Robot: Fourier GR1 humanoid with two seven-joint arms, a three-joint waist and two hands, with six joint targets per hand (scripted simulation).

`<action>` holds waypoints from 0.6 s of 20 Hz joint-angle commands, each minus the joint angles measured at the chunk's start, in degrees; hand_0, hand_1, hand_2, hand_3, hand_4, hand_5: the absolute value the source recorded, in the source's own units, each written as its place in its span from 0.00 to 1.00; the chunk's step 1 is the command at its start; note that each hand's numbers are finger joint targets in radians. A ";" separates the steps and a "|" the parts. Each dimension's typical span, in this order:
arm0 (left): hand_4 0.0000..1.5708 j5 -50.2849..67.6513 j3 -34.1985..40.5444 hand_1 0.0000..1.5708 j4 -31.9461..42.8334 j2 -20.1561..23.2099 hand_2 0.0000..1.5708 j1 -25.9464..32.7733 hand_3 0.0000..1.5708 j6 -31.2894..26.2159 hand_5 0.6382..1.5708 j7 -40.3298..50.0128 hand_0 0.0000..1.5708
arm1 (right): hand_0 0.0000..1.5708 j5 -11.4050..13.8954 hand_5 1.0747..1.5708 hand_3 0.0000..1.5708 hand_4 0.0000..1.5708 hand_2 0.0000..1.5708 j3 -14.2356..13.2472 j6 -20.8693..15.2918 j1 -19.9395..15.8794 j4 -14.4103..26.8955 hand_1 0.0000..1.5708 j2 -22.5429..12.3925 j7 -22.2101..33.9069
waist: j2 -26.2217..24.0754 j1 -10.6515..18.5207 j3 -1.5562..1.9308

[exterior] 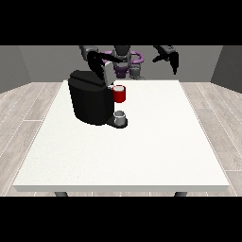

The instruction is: Insert the coffee pod into the coffee machine and close the lid

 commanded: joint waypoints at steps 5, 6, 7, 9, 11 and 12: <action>0.24 -0.34 -1.70 0.00 -0.83 0.39 0.00 -0.80 0.00 -1.13 1.00 0.25 0.00 | 0.00 3.21 1.00 0.00 0.00 0.00 3.40 -1.39 -5.37 -0.19 0.00 2.29 0.39 | 1.98 3.93 -0.07; 0.26 -1.08 -0.99 0.00 1.58 0.23 0.00 -0.90 0.00 0.18 1.00 -3.54 0.00 | 0.00 3.37 1.00 0.00 0.00 0.00 3.87 -0.89 -6.39 -1.89 0.00 2.06 0.26 | 3.95 1.96 -0.10; 0.25 0.36 -1.11 0.00 -0.33 0.29 0.00 -3.76 0.00 -0.76 1.00 2.99 0.00 | 0.00 3.03 1.00 0.00 0.00 0.00 3.97 -0.99 -6.90 -1.07 0.00 2.92 2.96 | 1.66 3.15 -0.06; 0.21 -0.77 -1.92 0.00 -0.25 0.15 0.00 -1.37 0.00 -0.67 1.00 -1.61 0.00 | 0.00 3.84 1.00 0.00 0.00 0.00 3.21 -1.25 -7.24 -1.94 0.00 0.77 1.14 | 4.38 5.04 -0.07; 0.23 -1.96 -3.73 0.00 -0.56 -1.48 0.00 -1.22 0.00 0.28 1.00 -0.72 0.00 | 0.00 5.99 1.00 0.00 0.00 0.00 5.05 -2.22 -7.11 -2.84 0.00 1.19 2.14 | 3.29 5.65 -0.07; 0.24 -1.76 -2.59 0.00 0.97 -0.15 0.00 -0.94 0.00 -0.24 1.00 -1.88 0.00 | 0.00 6.84 1.00 0.00 0.07 0.00 6.60 -2.17 -6.55 -4.49 0.00 2.06 2.26 | 3.25 5.19 -0.10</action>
